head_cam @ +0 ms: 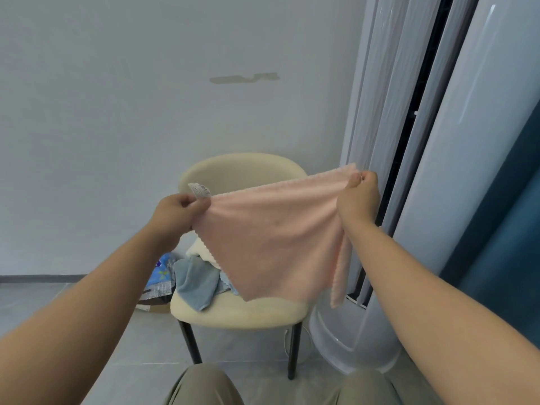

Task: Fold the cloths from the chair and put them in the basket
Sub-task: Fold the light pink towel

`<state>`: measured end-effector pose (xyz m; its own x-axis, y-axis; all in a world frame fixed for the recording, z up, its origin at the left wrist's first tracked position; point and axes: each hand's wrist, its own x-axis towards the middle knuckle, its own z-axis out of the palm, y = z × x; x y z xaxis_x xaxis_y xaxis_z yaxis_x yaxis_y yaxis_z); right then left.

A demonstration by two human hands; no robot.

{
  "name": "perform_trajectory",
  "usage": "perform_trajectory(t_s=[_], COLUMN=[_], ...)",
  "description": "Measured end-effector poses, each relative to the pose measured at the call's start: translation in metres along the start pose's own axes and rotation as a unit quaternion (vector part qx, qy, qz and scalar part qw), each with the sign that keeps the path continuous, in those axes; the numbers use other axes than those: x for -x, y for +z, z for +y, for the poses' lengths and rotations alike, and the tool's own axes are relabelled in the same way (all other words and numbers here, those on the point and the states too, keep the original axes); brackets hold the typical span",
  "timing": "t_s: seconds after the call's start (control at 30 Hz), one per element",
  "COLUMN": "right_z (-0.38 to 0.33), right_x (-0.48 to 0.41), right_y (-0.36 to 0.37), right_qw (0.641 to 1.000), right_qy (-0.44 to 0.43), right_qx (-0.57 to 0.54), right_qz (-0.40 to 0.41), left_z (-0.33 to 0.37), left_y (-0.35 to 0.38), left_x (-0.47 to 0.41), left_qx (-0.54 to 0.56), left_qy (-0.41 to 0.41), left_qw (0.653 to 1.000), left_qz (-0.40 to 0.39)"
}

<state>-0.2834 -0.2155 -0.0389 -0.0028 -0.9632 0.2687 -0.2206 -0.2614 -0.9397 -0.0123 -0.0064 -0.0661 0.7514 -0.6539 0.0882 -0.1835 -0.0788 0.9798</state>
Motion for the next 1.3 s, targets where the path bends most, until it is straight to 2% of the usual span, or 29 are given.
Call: perform_trajectory(t_s=[0.2, 0.37, 0.57, 0.7, 0.83, 0.9, 0.97, 1.1, 1.23, 1.3], right_z=[0.002, 0.003, 0.008, 0.008, 0.007, 0.008, 0.008, 0.005, 0.004, 0.005], right_x=[-0.001, -0.001, 0.001, 0.003, 0.005, 0.004, 0.004, 0.005, 0.004, 0.003], right_y=[0.0, -0.001, -0.001, 0.001, 0.001, 0.002, 0.003, 0.001, -0.004, -0.006], right_qw=[1.0, 0.999, 0.999, 1.0, 0.999, 0.999, 0.999, 0.999, 0.985, 0.974], right_qy=[-0.002, 0.01, 0.011, 0.008, -0.004, -0.009, -0.012, -0.02, -0.087, -0.116], right_qx=[-0.014, -0.03, -0.036, -0.015, -0.015, -0.019, -0.02, 0.001, 0.087, 0.147], right_qz=[-0.013, -0.022, -0.028, -0.023, -0.032, -0.034, -0.031, -0.042, -0.123, -0.126], left_z=[0.019, 0.023, 0.023, 0.018, 0.019, 0.02, 0.022, 0.027, 0.032, 0.037], left_y=[0.007, 0.005, 0.003, 0.002, 0.003, 0.004, 0.004, 0.002, -0.002, -0.004], left_x=[0.002, 0.003, 0.005, 0.008, 0.015, 0.015, 0.015, 0.015, 0.015, 0.018], left_qx=[0.185, 0.242, 0.178, 0.03, -0.086, -0.074, -0.015, 0.018, -0.017, -0.056], left_qy=[-0.035, -0.055, -0.068, -0.017, 0.04, 0.037, 0.027, 0.057, 0.077, 0.089], left_qw=[0.982, 0.968, 0.982, 0.999, 0.992, 0.993, 0.996, 0.995, 0.993, 0.991], left_qz=[-0.012, -0.048, -0.006, 0.036, 0.079, 0.09, 0.083, 0.077, 0.084, 0.077])
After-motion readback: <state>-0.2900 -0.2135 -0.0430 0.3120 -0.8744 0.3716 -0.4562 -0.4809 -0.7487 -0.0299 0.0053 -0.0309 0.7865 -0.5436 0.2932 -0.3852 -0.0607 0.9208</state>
